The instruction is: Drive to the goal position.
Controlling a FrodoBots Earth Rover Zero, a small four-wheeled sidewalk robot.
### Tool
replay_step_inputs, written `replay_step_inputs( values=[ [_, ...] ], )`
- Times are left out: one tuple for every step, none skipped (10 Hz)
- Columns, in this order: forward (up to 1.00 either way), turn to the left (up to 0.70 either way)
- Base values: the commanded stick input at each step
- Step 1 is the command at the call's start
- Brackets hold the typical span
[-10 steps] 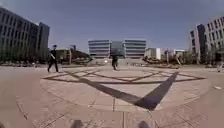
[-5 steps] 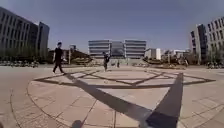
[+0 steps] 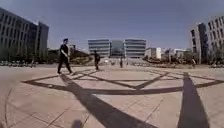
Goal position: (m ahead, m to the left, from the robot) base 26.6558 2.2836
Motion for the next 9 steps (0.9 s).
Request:
replay_step_inputs(
  values=[
    [1.0,0.03],
    [1.0,0.03],
    [1.0,0.03],
    [1.0,0.02],
    [1.0,0.01],
    [1.0,0.0],
    [1.0,0.02],
    [1.0,0.01],
    [1.0,0.0]
  ],
)
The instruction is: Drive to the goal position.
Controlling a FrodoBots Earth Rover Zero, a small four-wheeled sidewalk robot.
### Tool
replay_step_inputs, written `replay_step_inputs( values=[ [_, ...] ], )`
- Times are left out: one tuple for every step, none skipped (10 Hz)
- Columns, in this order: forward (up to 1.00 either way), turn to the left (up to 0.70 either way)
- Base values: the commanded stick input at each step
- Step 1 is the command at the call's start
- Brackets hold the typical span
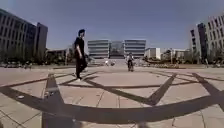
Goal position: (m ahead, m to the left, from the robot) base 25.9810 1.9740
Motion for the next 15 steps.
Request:
replay_step_inputs(
  values=[
    [1.0,0.01],
    [1.0,0.02],
    [1.0,0.01],
    [1.0,0.02],
    [1.0,0.02],
    [1.0,0.01],
    [1.0,0.01],
    [1.0,0.02],
    [1.0,0.02],
    [1.0,0.0],
    [1.0,0.0],
    [1.0,0.0],
    [1.0,0.02],
    [1.0,0.01],
    [1.0,0.0]
  ],
)
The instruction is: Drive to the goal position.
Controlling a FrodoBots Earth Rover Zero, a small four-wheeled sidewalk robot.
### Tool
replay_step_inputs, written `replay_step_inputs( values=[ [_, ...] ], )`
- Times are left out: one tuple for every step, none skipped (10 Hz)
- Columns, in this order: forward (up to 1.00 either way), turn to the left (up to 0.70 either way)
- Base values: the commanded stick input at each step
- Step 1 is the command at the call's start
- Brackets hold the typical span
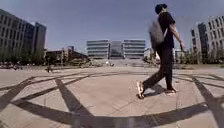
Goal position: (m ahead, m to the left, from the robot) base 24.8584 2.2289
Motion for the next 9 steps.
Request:
replay_step_inputs(
  values=[
    [1.0,0.0],
    [1.0,0.02],
    [1.0,0.02],
    [1.0,0.04],
    [1.0,0.07],
    [1.0,0.25],
    [1.0,0.08],
    [1.0,0.03],
    [1.0,0.02]
  ],
)
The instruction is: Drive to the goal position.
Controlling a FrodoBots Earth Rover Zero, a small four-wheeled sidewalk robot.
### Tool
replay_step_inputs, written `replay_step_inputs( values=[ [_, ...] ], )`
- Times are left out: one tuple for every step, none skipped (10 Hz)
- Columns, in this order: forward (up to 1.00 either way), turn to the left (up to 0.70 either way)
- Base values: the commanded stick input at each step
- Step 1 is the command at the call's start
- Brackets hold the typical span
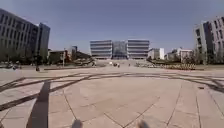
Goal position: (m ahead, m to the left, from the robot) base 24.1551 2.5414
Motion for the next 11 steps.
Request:
replay_step_inputs(
  values=[
    [1.0,0.03],
    [1.0,0.03],
    [1.0,0.03],
    [1.0,0.03],
    [1.0,0.03],
    [1.0,0.03],
    [1.0,0.03],
    [1.0,0.03],
    [1.0,0.03],
    [1.0,0.02],
    [1.0,0.03]
  ],
)
